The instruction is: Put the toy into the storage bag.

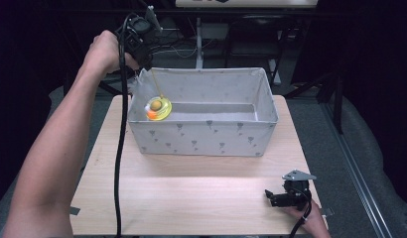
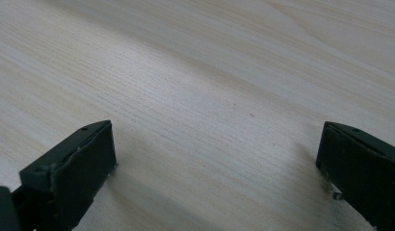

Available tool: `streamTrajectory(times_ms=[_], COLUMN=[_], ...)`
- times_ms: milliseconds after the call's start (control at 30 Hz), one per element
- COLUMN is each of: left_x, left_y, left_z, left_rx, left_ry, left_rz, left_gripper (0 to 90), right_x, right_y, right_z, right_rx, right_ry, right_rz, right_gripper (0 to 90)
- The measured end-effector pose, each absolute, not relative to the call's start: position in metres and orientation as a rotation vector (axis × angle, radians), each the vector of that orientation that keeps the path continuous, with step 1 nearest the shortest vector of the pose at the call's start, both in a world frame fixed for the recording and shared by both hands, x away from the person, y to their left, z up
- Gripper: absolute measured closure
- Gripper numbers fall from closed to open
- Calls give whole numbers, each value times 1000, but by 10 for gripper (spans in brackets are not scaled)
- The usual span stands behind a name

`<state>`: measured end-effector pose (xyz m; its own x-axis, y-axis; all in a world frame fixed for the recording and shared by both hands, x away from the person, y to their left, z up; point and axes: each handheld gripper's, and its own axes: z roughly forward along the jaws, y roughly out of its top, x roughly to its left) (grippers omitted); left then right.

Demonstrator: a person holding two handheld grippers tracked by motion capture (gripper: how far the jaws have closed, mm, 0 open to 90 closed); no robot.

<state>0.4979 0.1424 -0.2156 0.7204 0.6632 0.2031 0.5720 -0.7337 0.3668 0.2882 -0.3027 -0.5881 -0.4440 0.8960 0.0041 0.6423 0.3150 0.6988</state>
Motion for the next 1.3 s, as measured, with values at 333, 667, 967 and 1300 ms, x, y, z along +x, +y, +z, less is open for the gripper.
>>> streamTrajectory(times_ms=[333, 667, 967, 1300], left_x=[503, 508, 511, 515], left_y=[150, 159, 168, 172], left_z=[-246, -285, -315, -341], left_rx=[2684, 2724, 2750, 2781], left_ry=[1007, 1055, 1117, 1166], left_rz=[403, 313, 254, 212], left_gripper=[882, 881, 881, 881], right_x=[288, 288, 288, 288], right_y=[-303, -303, -303, -303], right_z=[-588, -588, -588, -588], right_rx=[1367, 1367, 1367, 1367], right_ry=[2204, 2204, 2205, 2204], right_rz=[899, 899, 899, 900], right_gripper=[0, 0, 0, 0])
